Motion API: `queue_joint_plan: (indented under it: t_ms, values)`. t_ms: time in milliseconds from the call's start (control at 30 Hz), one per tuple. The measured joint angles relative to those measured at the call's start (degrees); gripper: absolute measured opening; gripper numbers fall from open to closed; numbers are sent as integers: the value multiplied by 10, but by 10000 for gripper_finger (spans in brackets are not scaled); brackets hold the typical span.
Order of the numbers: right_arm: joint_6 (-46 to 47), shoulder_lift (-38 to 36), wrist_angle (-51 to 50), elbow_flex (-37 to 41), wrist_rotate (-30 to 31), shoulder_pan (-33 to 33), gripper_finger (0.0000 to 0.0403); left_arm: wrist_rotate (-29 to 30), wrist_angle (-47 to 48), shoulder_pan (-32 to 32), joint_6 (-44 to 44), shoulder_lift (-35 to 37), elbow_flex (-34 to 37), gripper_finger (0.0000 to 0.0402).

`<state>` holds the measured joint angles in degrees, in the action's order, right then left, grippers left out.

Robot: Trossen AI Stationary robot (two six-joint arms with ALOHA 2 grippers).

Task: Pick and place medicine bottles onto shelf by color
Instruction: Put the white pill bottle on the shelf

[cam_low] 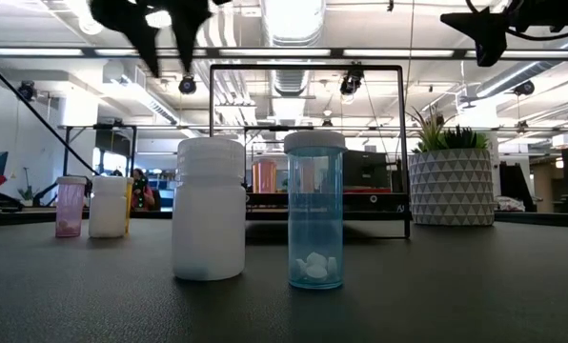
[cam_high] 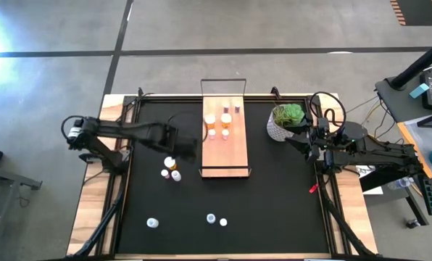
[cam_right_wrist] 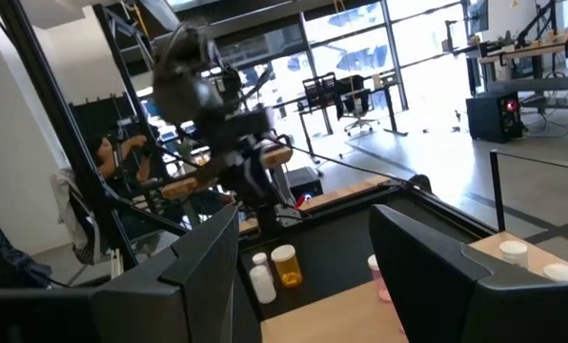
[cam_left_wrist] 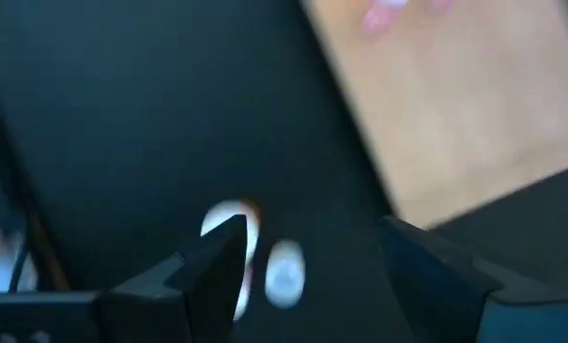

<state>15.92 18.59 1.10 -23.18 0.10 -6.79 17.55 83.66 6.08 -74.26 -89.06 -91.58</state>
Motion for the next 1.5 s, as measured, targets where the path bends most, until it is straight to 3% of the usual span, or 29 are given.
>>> queue_joint_plan:
  t_ms: [200,333,433,667,900,1033,1300,1500]
  values:
    - [0,0,-2,0,0,0,226,-67,7,52,-57,-6,64,224]
    - [0,0,-4,0,0,0,226,-123,-37,68,0,-7,121,224]
    - [0,0,-4,0,0,0,226,-129,-71,71,44,-6,150,224]
    - [0,0,-4,0,0,0,226,-125,-97,71,216,-4,185,224]
    - [0,0,-4,0,0,0,226,-125,-120,71,514,-4,214,224]
    - [0,0,-4,0,0,0,226,-124,-152,72,642,-4,218,224]
    - [0,0,-4,0,0,0,226,-125,-206,70,745,1,266,224]
    - [0,0,-4,0,0,0,226,-125,-248,67,762,1,296,224]
